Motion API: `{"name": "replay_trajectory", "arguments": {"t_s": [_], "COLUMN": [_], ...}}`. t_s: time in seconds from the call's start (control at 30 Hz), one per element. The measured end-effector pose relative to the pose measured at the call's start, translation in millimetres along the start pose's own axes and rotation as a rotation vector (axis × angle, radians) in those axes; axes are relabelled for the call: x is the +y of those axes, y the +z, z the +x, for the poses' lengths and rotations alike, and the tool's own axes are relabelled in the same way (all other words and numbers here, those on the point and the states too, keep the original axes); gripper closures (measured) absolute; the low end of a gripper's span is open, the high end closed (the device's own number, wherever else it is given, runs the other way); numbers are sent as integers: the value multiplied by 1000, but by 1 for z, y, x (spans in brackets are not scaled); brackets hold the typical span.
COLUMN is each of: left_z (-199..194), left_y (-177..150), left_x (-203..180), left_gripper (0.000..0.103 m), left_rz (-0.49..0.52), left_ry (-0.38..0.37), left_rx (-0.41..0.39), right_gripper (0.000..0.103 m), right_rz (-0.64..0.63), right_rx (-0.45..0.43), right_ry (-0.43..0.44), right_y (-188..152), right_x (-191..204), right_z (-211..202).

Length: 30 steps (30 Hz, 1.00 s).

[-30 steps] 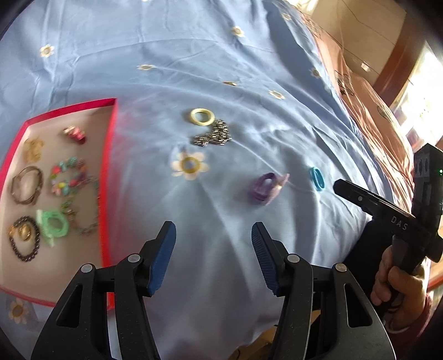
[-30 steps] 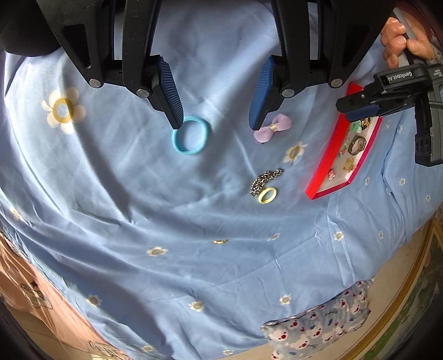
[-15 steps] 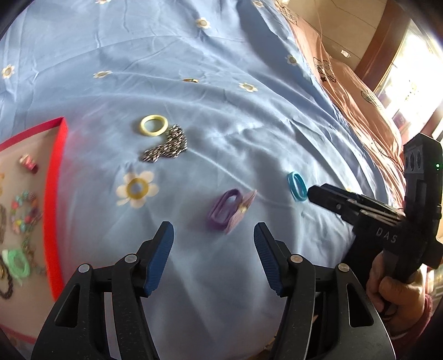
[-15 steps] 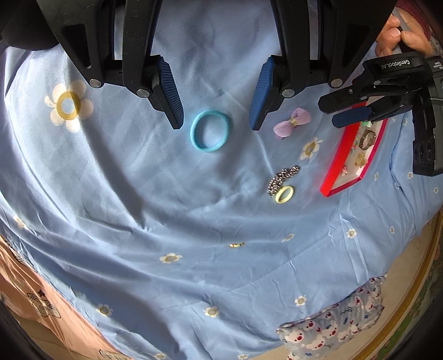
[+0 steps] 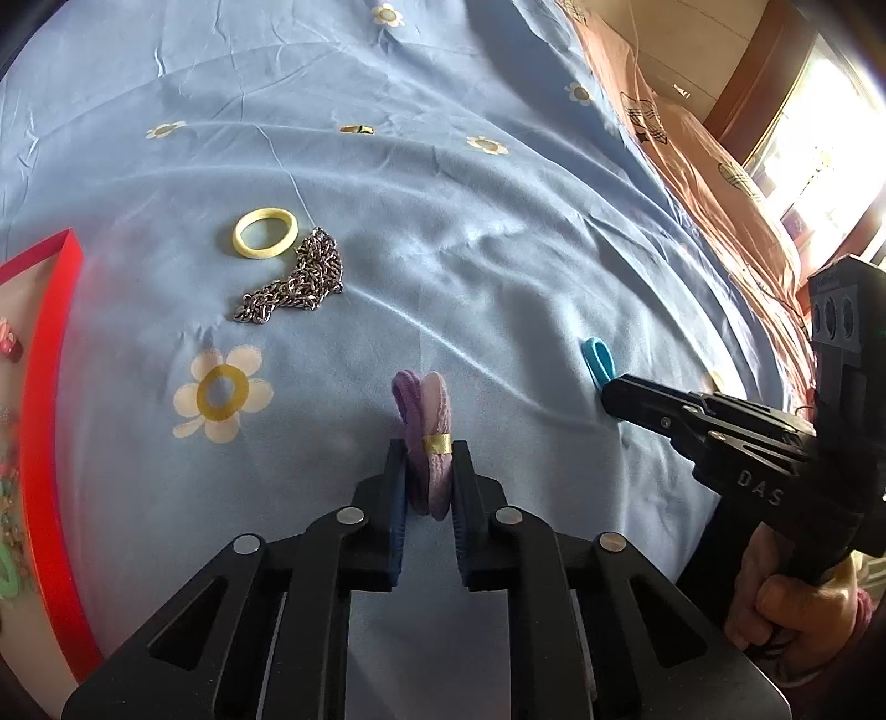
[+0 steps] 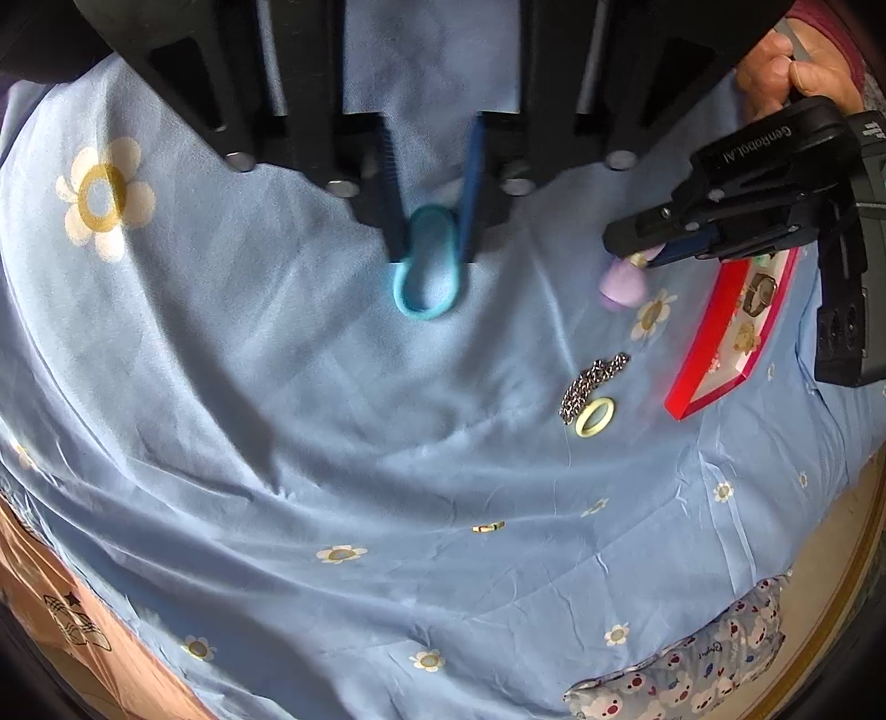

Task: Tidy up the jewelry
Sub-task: 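Grasp the purple hair tie with the left tool while the right tool grasps the blue hair tie, then carry the purple and blue hair ties over the red box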

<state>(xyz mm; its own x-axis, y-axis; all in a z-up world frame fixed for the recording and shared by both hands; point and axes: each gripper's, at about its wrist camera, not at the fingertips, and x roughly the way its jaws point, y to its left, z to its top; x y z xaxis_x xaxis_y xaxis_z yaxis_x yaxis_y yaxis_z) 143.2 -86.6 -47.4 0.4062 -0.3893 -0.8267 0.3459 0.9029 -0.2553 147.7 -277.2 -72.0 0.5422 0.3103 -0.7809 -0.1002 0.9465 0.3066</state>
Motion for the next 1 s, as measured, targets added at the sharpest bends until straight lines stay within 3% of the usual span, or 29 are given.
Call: {"name": "replay_trajectory", "arguments": {"t_s": [0.4, 1.0], "left_z": [-37, -92], "left_y": [-15, -49], "left_x": [28, 70], "left_gripper": [92, 92], "left_rz": [-78, -187], "left_ry": [7, 74], "left_rx": [-57, -129], "right_gripper": [97, 97], "right_rz": [-43, -183], "right_rx": [-34, -7], "right_ry": [67, 214], "right_y": [0, -10], "right_x": [21, 99], "right_z": [-11, -9]}}
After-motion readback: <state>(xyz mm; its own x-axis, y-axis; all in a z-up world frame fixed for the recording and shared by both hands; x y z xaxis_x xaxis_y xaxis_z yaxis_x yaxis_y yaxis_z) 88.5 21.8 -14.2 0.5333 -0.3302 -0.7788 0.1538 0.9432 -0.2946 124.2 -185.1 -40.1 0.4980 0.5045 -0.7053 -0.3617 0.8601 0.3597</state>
